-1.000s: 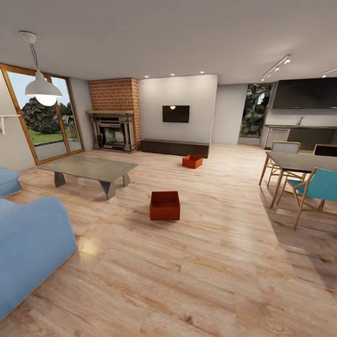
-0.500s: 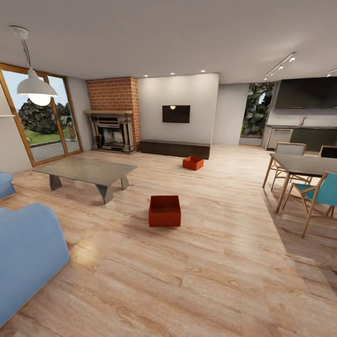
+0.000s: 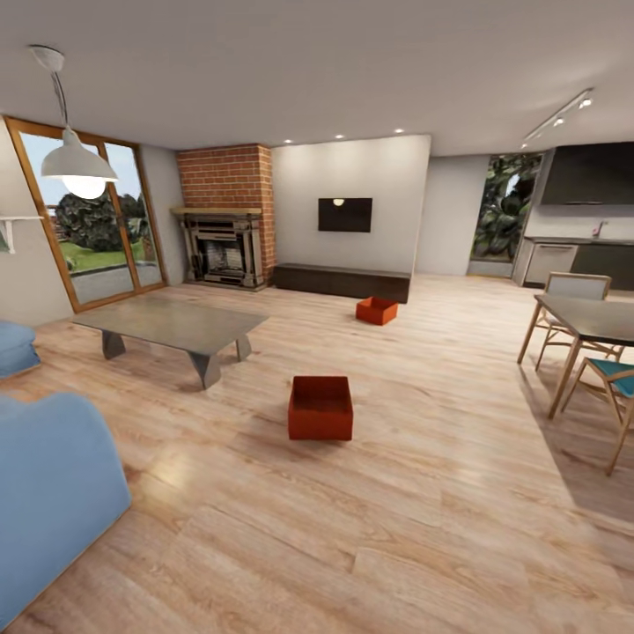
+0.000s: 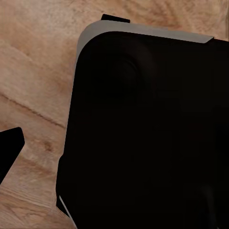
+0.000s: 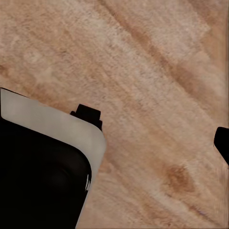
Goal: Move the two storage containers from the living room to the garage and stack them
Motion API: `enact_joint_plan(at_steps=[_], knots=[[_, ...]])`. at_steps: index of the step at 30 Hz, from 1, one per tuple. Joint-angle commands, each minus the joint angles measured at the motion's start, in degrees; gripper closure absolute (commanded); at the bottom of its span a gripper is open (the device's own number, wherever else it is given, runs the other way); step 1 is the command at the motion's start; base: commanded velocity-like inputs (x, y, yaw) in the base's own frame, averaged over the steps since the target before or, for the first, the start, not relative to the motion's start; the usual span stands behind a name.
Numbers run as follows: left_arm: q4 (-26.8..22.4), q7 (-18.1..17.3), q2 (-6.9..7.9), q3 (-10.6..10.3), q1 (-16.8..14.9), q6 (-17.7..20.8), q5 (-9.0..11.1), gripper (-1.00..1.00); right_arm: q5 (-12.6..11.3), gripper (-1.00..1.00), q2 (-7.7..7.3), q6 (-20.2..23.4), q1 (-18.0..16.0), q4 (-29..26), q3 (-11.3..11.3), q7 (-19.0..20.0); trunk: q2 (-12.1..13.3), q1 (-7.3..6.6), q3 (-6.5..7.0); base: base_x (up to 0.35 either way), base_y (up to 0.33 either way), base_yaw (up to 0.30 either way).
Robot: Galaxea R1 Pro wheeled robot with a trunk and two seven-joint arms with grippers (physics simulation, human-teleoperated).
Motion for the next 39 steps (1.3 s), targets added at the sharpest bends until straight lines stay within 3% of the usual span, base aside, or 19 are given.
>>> enact_joint_plan(at_steps=[1, 39], knots=[[-0.04, 0.07, -0.01, 0.02, -0.01, -0.03, 0.32, -1.0, -0.6, -1.0, 0.02, -0.35, -0.06, 0.18, 0.45, 0.19, -0.02, 0.03, -0.05, 0.322, 0.0, 0.179], [-0.04, 0.07, -0.01, 0.02, -0.01, -0.03, 0.32, -1.0, -0.6, -1.0, -0.07, -0.35, -0.06, 0.16, 0.45, 0.19, -0.02, 0.03, -0.05, 0.322, 0.0, 0.011]])
